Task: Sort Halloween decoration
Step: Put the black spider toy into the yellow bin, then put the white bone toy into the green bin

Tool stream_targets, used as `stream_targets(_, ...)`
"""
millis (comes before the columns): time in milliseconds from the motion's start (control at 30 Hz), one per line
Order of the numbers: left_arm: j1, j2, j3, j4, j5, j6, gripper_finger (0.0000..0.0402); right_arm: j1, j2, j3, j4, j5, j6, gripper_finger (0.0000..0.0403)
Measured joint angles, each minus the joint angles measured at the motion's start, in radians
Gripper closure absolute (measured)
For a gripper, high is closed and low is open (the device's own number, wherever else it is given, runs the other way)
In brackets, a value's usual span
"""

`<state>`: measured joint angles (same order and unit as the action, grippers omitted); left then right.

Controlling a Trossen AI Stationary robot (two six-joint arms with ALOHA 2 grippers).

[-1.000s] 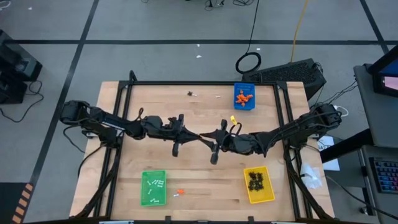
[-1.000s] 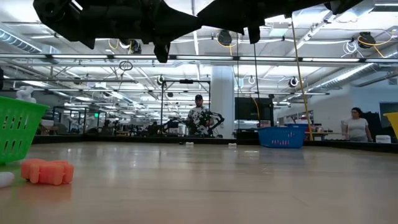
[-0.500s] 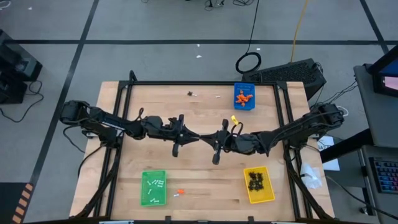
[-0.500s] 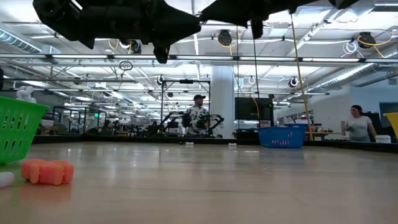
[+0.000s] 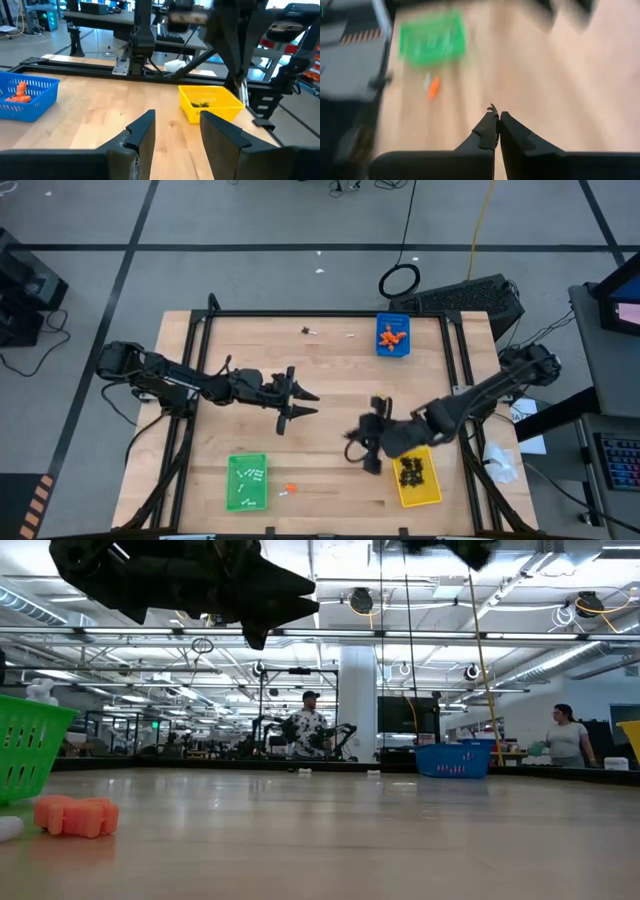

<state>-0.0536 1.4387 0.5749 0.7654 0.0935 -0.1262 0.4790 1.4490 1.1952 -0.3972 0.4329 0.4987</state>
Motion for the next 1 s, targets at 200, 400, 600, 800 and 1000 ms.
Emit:
stream_targets(200,-0.002,0.0,-0.01,0.002,-0.002,0.003,0.025,0.135,0.001,0.01,-0.358,-0.195,0.447,0.0402)
stream_targets(400,-0.006,0.0,-0.01,0.003,-0.006,0.003,0.025,0.237,0.001,-0.082,-0.458,-0.357,0.767,0.0403)
stream_targets(600,-0.013,0.0,-0.01,0.003,-0.006,0.004,0.025,0.257,0.001,-0.269,-0.356,-0.446,0.876,0.0403)
stream_targets(800,-0.013,0.0,-0.01,-0.04,-0.024,0.004,0.025,0.247,0.002,-0.391,-0.238,-0.477,0.861,0.0389)
stream_targets(1000,-0.024,0.038,-0.037,0.007,-0.054,0.03,0.0261,0.247,0.001,-0.303,-0.357,-0.488,0.804,0.0321)
